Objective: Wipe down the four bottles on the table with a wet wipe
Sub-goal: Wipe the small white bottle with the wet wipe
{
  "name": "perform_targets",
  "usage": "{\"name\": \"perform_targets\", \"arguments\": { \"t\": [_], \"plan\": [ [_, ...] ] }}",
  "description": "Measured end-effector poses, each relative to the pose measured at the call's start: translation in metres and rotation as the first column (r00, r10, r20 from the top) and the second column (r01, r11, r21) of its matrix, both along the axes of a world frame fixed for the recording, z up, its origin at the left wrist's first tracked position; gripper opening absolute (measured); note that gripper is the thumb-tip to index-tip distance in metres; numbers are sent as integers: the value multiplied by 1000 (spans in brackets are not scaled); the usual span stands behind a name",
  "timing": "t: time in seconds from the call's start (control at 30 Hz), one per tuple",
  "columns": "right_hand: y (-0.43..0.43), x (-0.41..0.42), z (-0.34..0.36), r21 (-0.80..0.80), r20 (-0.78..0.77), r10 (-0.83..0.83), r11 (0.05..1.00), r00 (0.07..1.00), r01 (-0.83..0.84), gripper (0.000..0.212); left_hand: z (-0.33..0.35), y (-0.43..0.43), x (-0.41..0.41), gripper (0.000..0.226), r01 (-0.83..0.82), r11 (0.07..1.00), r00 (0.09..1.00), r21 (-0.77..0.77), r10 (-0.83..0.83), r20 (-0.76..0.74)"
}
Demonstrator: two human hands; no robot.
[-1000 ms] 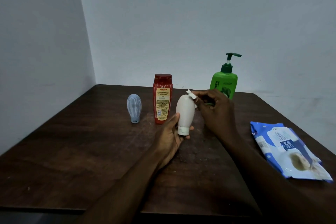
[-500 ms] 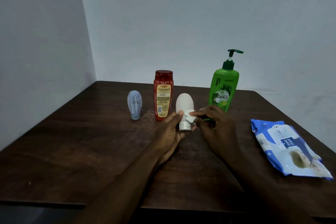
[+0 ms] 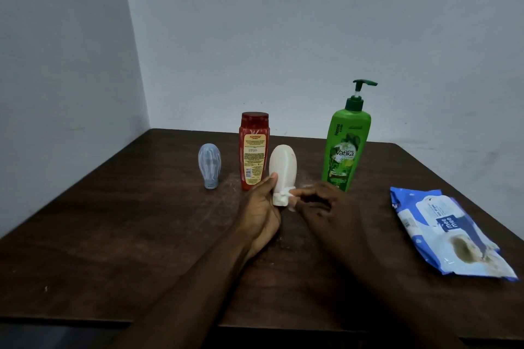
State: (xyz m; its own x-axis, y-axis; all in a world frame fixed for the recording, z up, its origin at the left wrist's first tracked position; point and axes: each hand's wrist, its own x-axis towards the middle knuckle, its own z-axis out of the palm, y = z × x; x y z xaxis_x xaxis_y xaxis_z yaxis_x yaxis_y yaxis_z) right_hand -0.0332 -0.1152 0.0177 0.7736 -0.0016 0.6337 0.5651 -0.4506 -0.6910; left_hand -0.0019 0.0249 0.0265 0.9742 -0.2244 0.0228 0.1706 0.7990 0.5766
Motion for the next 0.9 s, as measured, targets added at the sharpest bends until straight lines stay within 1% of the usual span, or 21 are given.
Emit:
{"name": "perform_targets", "arguments": {
  "t": [0.07,0.1,0.17,0.2,0.27,0.3,0.33,0.4,0.47,0.53,0.6,0.7,0.73,0.8,0.87,0.9],
  "plan": [
    [-2,3,0,189,-191,86,981,978,-49,12,0,1,1,18,-8,1000,1000,4,8,15],
    [-2,4,-1,263,-255,133,963,958,-64,12,0,2,0,18,-5,1000,1000,7,5,17],
    [-2,5,-2,343,-307,186,936,933,-73,11,0,1,-1,21,8,1000,1000,5,-8,1],
    [-1,5,-2,346,-306,186,936,934,-73,10,0,1,-1,21,3,1000,1000,-2,-3,-11],
    [2,3,-1,278,-262,136,959,955,-60,9,1,0,0,22,-23,1000,999,-16,22,-41],
    [4,0,0,223,-214,99,974,972,-50,10,2,0,0,24,-34,999,998,-31,32,-53],
    [7,-2,1,155,-143,64,987,988,-41,11,2,0,0,28,-41,998,997,-52,38,-62],
    [10,-6,2,-31,49,14,999,999,-12,14,2,-1,0,35,-46,996,996,-82,40,-78],
    [13,-8,3,-187,193,-10,981,981,47,19,1,0,-1,30,-18,997,998,-80,13,-64],
    [12,-6,0,-212,225,-13,975,974,62,20,1,1,-2,21,0,998,999,-68,-3,-43],
    [9,-3,-3,-128,156,-10,991,988,30,19,1,2,-1,17,-6,999,1000,-52,5,-22],
    [3,1,-5,120,-48,34,992,998,-28,17,-2,2,2,18,-22,999,998,31,20,54],
    [0,2,-5,216,-111,65,976,992,-40,17,-4,3,2,18,-22,998,997,60,17,79],
    [-6,4,-3,411,-231,166,910,959,-58,23,-5,3,2,21,-4,996,995,94,-5,95],
    [-10,7,-2,558,-284,249,828,926,-51,31,-6,4,1,26,11,991,995,130,-25,101],
    [-12,8,-2,600,-290,265,799,919,-41,32,-5,4,0,28,15,990,994,142,-30,102]
  ]
}}
